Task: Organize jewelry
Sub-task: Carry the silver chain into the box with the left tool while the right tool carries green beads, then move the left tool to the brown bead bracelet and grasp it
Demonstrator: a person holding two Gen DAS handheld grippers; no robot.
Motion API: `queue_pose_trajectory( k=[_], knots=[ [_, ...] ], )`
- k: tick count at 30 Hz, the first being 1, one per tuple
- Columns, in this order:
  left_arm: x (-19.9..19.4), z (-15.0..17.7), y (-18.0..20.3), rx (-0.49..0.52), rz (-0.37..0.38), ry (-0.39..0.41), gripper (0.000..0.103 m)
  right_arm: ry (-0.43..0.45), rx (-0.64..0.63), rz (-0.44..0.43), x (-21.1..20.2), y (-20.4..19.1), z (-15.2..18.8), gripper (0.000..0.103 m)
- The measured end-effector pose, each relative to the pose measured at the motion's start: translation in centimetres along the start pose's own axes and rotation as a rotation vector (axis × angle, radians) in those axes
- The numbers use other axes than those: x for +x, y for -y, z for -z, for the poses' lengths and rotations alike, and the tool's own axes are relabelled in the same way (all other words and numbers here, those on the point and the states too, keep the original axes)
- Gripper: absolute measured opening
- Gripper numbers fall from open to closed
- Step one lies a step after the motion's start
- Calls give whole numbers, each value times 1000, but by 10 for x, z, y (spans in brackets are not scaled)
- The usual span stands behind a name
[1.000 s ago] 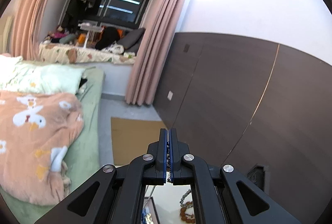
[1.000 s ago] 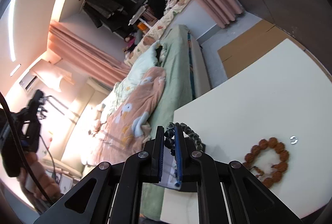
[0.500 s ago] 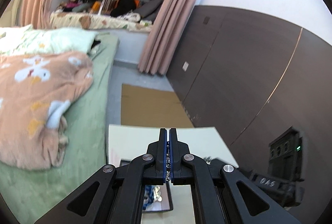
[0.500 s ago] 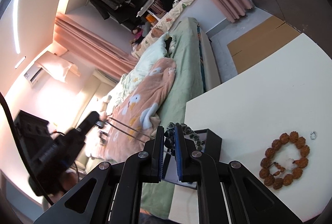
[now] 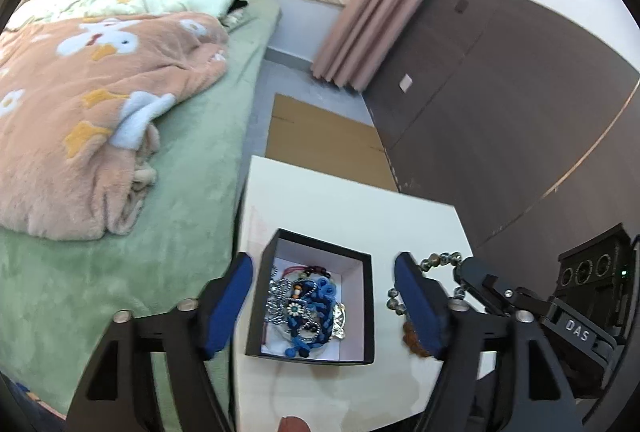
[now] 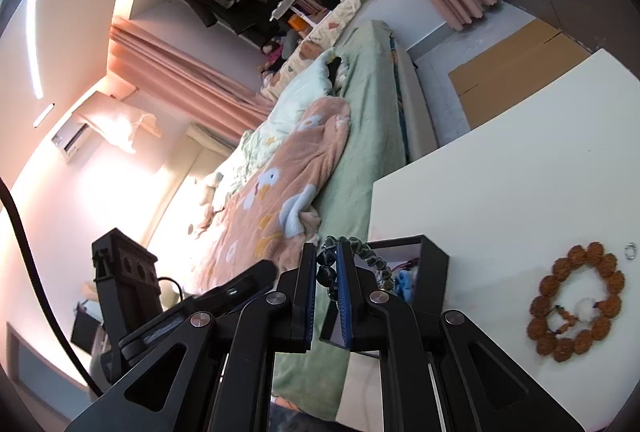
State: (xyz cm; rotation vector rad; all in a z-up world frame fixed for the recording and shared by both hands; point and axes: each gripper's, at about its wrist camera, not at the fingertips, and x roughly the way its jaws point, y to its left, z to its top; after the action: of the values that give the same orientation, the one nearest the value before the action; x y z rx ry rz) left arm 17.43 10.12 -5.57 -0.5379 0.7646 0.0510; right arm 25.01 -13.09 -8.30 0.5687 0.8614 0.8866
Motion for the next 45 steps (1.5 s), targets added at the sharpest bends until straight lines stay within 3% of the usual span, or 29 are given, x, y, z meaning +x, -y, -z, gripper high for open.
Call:
queue_pose_trajectory(
  k=[4, 6, 7, 8, 12, 17, 20, 23, 29, 41, 45],
  knots=[
    [-4, 0, -9, -23, -19, -5, 76, -50, 8, -13, 19, -1, 0, 13],
    [-7, -1, -13, -34, -18, -1, 84, -95, 15, -5, 29, 1, 1, 34],
    [-9, -2, -15, -36, -16, -2, 89, -110, 23, 6, 31, 3, 1, 53],
    [-10, -2, -17, -34, -13, -4, 98, -102, 36, 28, 29, 7, 2, 60],
    [-17, -1, -11, 32, -4, -35, 102, -61, 72, 56, 5, 20, -2, 61],
    [-10, 9, 17, 217, -36, -189, 102, 15, 91, 106, -36, 35, -10, 66],
    [-10, 16, 29, 241, -31, -222, 102, 47, 108, 131, -57, 45, -13, 66],
    [-9, 23, 41, 281, -53, -222, 102, 66, 114, 169, -74, 55, -17, 66],
    [4, 33, 55, 256, -58, -242, 102, 83, 121, 223, -97, 68, -17, 66],
    [32, 51, 108, 291, -4, -222, 102, 48, 120, 333, -125, 93, -14, 66],
    [47, 55, 123, 315, 0, -238, 94, 30, 128, 365, -131, 101, -12, 66]
  ],
)
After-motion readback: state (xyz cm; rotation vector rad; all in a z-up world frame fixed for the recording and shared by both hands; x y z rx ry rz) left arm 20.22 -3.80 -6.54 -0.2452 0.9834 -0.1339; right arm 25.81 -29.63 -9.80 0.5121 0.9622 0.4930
